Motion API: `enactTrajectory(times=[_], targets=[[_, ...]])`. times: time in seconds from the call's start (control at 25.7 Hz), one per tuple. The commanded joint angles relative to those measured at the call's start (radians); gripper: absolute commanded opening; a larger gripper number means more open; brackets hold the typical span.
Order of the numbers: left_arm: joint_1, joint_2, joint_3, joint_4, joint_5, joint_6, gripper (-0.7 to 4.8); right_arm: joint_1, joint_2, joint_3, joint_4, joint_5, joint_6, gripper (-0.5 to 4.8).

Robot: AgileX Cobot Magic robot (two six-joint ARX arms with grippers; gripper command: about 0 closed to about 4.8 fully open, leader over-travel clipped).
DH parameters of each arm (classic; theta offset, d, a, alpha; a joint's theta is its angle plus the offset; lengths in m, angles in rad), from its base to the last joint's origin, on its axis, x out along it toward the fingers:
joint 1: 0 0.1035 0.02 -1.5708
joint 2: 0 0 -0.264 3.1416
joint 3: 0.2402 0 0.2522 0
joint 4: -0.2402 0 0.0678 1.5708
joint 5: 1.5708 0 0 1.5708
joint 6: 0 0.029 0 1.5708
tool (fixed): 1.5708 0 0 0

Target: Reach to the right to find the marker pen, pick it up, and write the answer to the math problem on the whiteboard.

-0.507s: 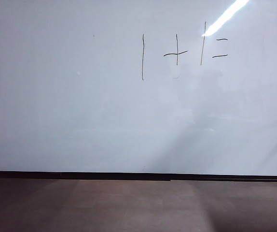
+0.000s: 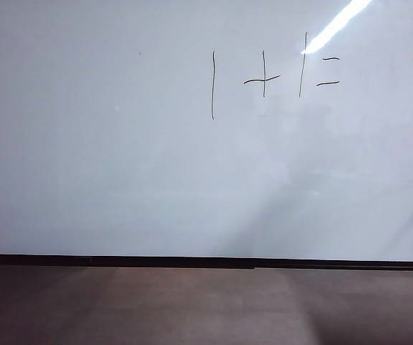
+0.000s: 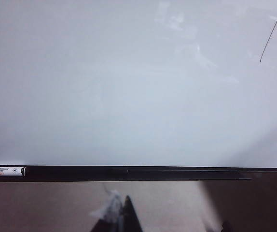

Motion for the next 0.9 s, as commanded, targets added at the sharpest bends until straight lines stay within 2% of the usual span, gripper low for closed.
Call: enactTrajectory(times=[0.04, 0.16, 0.39, 0.7, 0.9], targets=[[0.000, 0.001, 0.001, 0.010, 0.001, 0.005, -0.04, 0.000, 0.000, -0.002, 0.010, 0.000, 0.000, -0.06], [-0.029, 0.001, 0.001, 0.010, -0.003, 0.005, -0.05, 0.001, 0.000, -0.002, 0.010, -0.001, 0.001, -0.06], [-0.217, 0.001, 0.001, 0.010, -0.001, 0.005, -0.04, 0.000, 0.000, -0.002, 0.007, 0.003, 0.017, -0.06], [-0.447, 0.001, 0.001, 0.009, 0.002, 0.005, -0.05, 0.000, 0.000, -0.002, -0.011, 0.074, 0.202, -0.06], [-0.496, 0.001, 0.001, 0.010, 0.001, 0.005, -0.05, 0.000, 0.000, -0.002, -0.003, 0.077, 0.255, -0.06]])
